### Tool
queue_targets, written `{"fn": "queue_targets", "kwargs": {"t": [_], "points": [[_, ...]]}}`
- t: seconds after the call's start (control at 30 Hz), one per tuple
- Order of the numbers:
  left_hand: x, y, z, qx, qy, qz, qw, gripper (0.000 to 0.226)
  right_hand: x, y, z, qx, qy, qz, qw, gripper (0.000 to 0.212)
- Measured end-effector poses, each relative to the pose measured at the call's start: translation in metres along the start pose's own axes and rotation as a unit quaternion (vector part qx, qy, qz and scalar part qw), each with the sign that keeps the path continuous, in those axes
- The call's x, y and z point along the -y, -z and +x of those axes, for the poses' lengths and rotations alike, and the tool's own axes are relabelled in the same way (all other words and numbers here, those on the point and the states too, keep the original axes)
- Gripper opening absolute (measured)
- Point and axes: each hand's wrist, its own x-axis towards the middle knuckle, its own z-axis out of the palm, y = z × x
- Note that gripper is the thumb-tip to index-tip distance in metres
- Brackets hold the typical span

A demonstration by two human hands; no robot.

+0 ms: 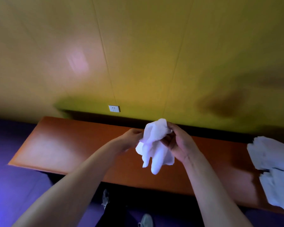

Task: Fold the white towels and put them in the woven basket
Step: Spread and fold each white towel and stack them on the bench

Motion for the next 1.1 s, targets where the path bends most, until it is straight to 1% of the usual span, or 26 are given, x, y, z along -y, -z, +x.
{"fn": "queue_targets", "kwargs": {"t": [0.03, 0.1, 0.13, 0.17, 0.2, 0.23, 0.3, 0.33, 0.37, 0.4, 0.43, 0.47, 0.5, 0.53, 0.57, 0.6, 0.67, 0.73, 0.77, 0.8, 0.87, 0.9, 0.97, 1.03, 1.07, 1.1], "points": [[0.0, 0.001, 0.001, -0.024, 0.003, 0.028, 0.999, 0.025, -0.003, 0.003, -0.001, -0.007, 0.002, 0.001, 1.0, 0.014], [-0.003, 0.005, 0.004, -0.126, -0.009, 0.13, 0.983, 0.032, -0.01, 0.01, -0.001, -0.047, 0.003, -0.04, 0.998, 0.009], [-0.008, 0.009, 0.004, -0.186, -0.021, 0.183, 0.965, 0.035, -0.014, 0.013, -0.003, -0.072, 0.002, -0.092, 0.993, 0.007], [-0.014, 0.013, 0.001, -0.223, -0.038, 0.201, 0.953, 0.036, -0.017, 0.018, -0.006, -0.089, -0.002, -0.167, 0.982, 0.009], [-0.021, 0.014, -0.003, -0.231, -0.059, 0.181, 0.954, 0.035, -0.019, 0.022, -0.012, -0.089, -0.014, -0.257, 0.962, 0.012], [-0.028, 0.013, -0.007, -0.218, -0.086, 0.157, 0.959, 0.033, -0.02, 0.025, -0.017, -0.073, -0.034, -0.356, 0.931, 0.015], [-0.045, 0.006, -0.015, -0.155, -0.144, 0.154, 0.965, 0.031, -0.021, 0.027, -0.023, -0.037, -0.056, -0.525, 0.849, 0.017], [-0.052, 0.001, -0.02, -0.112, -0.169, 0.17, 0.964, 0.031, -0.02, 0.027, -0.021, -0.045, -0.029, -0.576, 0.816, 0.016], [-0.058, -0.004, -0.025, -0.068, -0.19, 0.191, 0.961, 0.031, -0.017, 0.026, -0.018, -0.071, 0.033, -0.599, 0.797, 0.02], [-0.065, -0.007, -0.03, -0.031, -0.203, 0.215, 0.955, 0.031, -0.012, 0.025, -0.014, -0.086, 0.118, -0.595, 0.79, 0.032], [-0.071, -0.008, -0.034, 0.0, -0.212, 0.231, 0.95, 0.03, -0.007, 0.024, -0.009, -0.053, 0.195, -0.58, 0.789, 0.052], [-0.076, -0.007, -0.038, 0.023, -0.22, 0.231, 0.947, 0.029, -0.001, 0.021, -0.007, 0.013, 0.236, -0.559, 0.795, 0.067], [-0.081, -0.005, -0.041, 0.038, -0.227, 0.22, 0.948, 0.027, 0.003, 0.018, -0.006, 0.08, 0.242, -0.537, 0.804, 0.073], [-0.085, -0.002, -0.043, 0.042, -0.229, 0.209, 0.95, 0.027, 0.006, 0.014, -0.008, 0.149, 0.224, -0.512, 0.816, 0.068], [-0.089, 0.002, -0.044, 0.039, -0.23, 0.202, 0.951, 0.027, 0.008, 0.011, -0.01, 0.202, 0.191, -0.48, 0.832, 0.058], [-0.092, 0.006, -0.046, 0.032, -0.231, 0.2, 0.951, 0.027, 0.01, 0.008, -0.011, 0.24, 0.161, -0.439, 0.851, 0.047], [-0.096, 0.015, -0.049, 0.026, -0.235, 0.203, 0.95, 0.023, 0.015, 0.008, -0.012, 0.279, 0.12, -0.368, 0.879, 0.034], [-0.099, 0.025, -0.055, 0.027, -0.223, 0.237, 0.945, 0.022, 0.026, 0.011, -0.009, 0.271, 0.119, -0.387, 0.873, 0.031], [-0.099, 0.03, -0.057, 0.019, -0.208, 0.284, 0.936, 0.026, 0.032, 0.012, -0.006, 0.258, 0.127, -0.434, 0.853, 0.032], [-0.098, 0.036, -0.06, 0.004, -0.191, 0.346, 0.918, 0.031, 0.037, 0.012, -0.004, 0.243, 0.135, -0.5, 0.82, 0.032], [-0.09, 0.049, -0.06, -0.025, -0.172, 0.454, 0.874, 0.031, 0.045, 0.01, 0.0, 0.212, 0.131, -0.64, 0.727, 0.028], [-0.084, 0.054, -0.058, -0.036, -0.164, 0.481, 0.86, 0.029, 0.047, 0.007, 0.002, 0.198, 0.121, -0.703, 0.673, 0.027], [-0.07, 0.06, -0.053, -0.07, -0.158, 0.508, 0.844, 0.04, 0.05, 0.004, 0.004, 0.158, 0.097, -0.795, 0.577, 0.029], [-0.054, 0.062, -0.047, -0.142, -0.18, 0.533, 0.814, 0.052, 0.054, 0.011, 0.009, 0.111, 0.085, -0.86, 0.491, 0.039], [-0.044, 0.065, -0.045, -0.185, -0.2, 0.537, 0.799, 0.059, 0.059, 0.018, 0.01, 0.088, 0.088, -0.884, 0.452, 0.043], [-0.035, 0.068, -0.045, -0.22, -0.217, 0.535, 0.786, 0.063, 0.064, 0.027, 0.011, 0.071, 0.089, -0.896, 0.429, 0.044]]}}
